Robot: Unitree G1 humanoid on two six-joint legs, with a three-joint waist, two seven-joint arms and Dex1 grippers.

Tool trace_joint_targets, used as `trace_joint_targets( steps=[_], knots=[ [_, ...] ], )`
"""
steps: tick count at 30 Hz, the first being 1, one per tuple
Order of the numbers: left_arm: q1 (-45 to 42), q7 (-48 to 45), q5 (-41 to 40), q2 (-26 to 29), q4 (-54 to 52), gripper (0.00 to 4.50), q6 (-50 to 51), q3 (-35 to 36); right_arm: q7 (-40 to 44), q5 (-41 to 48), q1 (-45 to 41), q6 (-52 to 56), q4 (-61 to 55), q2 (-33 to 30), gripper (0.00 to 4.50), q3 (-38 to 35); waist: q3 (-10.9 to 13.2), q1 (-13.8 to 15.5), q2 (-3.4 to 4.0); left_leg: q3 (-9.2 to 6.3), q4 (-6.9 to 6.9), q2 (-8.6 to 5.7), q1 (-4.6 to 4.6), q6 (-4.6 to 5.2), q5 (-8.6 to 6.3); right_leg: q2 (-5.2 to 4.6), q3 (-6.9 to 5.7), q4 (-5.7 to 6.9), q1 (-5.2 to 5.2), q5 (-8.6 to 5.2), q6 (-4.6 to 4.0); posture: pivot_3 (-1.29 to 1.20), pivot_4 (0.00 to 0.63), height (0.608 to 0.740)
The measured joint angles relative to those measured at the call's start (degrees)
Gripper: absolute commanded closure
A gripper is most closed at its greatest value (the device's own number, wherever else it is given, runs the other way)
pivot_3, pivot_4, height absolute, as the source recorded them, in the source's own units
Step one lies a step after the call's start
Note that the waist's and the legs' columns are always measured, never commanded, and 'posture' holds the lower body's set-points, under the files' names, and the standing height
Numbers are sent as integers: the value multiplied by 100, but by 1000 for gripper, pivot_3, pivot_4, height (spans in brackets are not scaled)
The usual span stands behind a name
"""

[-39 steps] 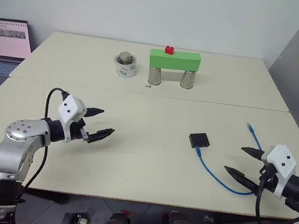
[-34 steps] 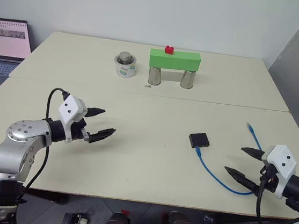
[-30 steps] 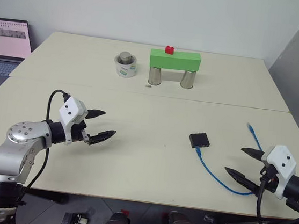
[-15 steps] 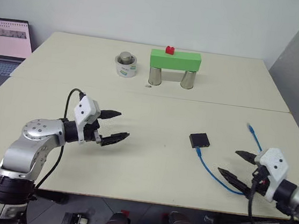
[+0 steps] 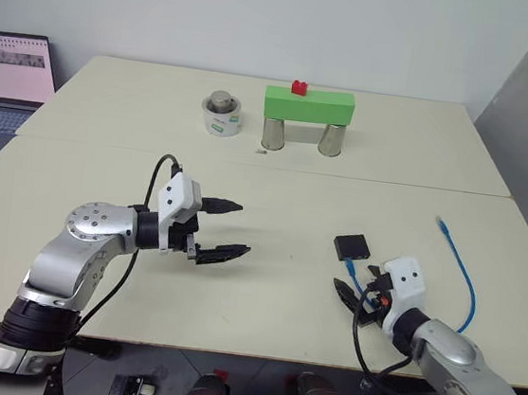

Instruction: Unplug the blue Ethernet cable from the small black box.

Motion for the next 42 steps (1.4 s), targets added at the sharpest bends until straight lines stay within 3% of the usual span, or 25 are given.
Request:
trace_joint_targets(
  steps=[5, 15, 16, 22, 29, 33, 42],
  knots=[
    [17, 0, 4, 1, -6, 0, 2, -33, -206, -179, -215, 206, 112, 34, 1511, 65, 0, -1, 0, -3, 0, 0, 2, 0, 0, 0, -3, 3, 0, 0, 0, 0, 150, 740],
    [17, 137, 143, -19, 98, 0, -27, -34, 58, -435, -430, 114, 217, -342, 4306, 386, 0, -5, -1, -1, 1, 0, 3, 0, 0, 1, -1, 3, 0, 0, 0, 0, 150, 740],
    [17, 144, 145, -29, 133, 0, -23, -32, 105, -469, -459, 70, 240, -400, 4404, 439, 0, -5, -1, 0, 2, 0, 4, 0, 0, 1, -1, 3, 0, 0, 0, 0, 150, 740],
    [-23, 219, -227, -203, 439, 0, 523, 117, 943, -1014, -985, -953, 602, -1349, 4450, 931, 2, -14, 3, 1, 3, 1, 2, 1, 0, 1, -2, 3, -2, 0, 1, 0, 150, 740],
    [-155, -309, -1202, -32, 675, 0, 1827, 318, 2101, -2245, -2027, -4179, 1474, -2294, 4463, 1750, 2, -72, 1, 8, 0, 0, -1, 1, 0, 1, 0, 1, -7, -2, -3, 0, 150, 740],
    [-184, -460, -1619, -73, 660, 0, 2351, 354, 2176, -2928, -2775, -6131, 2440, -2304, 4464, 1970, 3, -97, -1, 5, 2, 0, -2, 1, 0, 1, 0, 4, -7, -2, -3, 0, 150, 740],
    [-291, -68, -1676, -642, 651, 0, 2349, 362, 2333, -3332, -3304, -7566, 3312, -2044, 4464, 2103, 3, -60, -1, 2, 4, -1, 0, 0, 0, 0, 1, 12, -6, 0, -7, 0, 150, 740]
  ],
)
